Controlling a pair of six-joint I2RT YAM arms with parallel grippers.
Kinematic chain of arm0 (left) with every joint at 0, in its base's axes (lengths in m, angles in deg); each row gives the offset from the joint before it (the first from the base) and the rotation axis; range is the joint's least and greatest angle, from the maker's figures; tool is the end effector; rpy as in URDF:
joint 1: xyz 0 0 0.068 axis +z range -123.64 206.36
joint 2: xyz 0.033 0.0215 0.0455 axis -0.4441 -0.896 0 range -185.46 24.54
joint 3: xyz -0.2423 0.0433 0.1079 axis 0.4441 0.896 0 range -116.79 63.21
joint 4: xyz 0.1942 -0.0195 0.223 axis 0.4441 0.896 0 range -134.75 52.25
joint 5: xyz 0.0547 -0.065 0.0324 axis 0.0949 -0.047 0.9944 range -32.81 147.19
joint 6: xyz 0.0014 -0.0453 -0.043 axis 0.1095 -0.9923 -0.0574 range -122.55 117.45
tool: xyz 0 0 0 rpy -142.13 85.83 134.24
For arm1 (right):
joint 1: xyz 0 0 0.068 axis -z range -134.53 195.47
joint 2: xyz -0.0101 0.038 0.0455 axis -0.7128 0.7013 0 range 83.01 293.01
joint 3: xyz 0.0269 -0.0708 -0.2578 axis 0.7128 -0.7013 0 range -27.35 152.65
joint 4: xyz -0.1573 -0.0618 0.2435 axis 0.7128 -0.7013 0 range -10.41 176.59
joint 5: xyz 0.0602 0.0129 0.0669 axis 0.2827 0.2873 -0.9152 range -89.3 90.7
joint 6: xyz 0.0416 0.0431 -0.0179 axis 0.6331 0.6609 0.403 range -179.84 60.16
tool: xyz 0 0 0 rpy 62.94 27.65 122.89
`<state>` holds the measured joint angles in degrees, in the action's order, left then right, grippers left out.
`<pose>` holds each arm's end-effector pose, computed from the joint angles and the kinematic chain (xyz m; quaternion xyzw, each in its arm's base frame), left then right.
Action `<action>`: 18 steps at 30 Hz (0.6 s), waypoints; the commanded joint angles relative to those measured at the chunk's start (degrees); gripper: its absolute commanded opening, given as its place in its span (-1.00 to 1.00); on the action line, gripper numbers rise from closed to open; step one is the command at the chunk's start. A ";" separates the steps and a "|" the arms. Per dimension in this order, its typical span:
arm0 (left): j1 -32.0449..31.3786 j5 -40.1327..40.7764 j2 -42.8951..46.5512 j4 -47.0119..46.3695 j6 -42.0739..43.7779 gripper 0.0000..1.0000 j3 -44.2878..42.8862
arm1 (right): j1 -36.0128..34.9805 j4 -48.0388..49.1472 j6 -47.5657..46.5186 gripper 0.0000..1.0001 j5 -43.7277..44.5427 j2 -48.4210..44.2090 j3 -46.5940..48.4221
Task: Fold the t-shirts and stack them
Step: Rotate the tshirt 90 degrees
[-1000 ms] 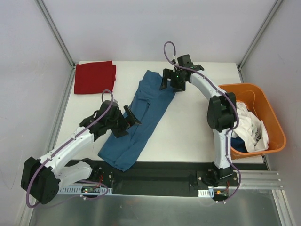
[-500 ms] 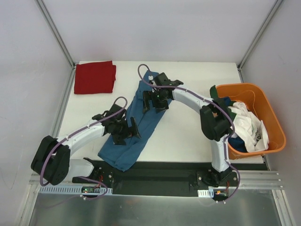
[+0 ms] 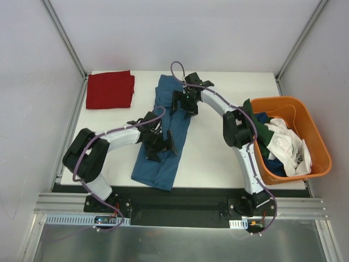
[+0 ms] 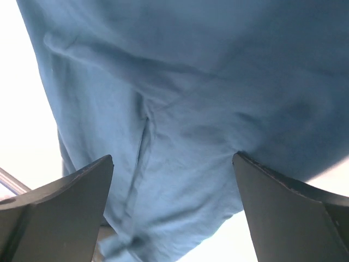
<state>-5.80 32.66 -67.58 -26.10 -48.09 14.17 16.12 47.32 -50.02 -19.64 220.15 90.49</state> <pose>0.2706 -0.1935 0.1210 -0.0588 0.9472 -0.3101 0.0566 0.4785 0.2879 0.1523 -0.2078 0.9257 0.2495 0.1942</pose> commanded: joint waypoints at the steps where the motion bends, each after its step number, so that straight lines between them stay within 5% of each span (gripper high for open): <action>1: -2.20 0.98 -5.79 -4.68 2.03 0.99 -6.59 | 4.99 -3.80 -2.09 0.93 2.41 8.22 14.38; 7: -4.84 0.54 -2.38 -4.59 3.26 0.99 -12.22 | 8.60 -1.43 -4.53 0.93 0.21 5.89 20.42; 14: -4.84 5.10 9.75 -0.92 6.42 0.99 -6.88 | 8.25 -0.37 -9.47 0.93 3.02 -13.90 6.28; 18: -4.84 11.16 19.04 4.54 5.11 0.99 -1.60 | 7.46 0.76 -12.19 0.93 3.73 -25.58 -10.89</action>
<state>-10.67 37.12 -56.63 -28.59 -43.79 7.92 25.17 46.34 -57.60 -16.91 210.16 91.28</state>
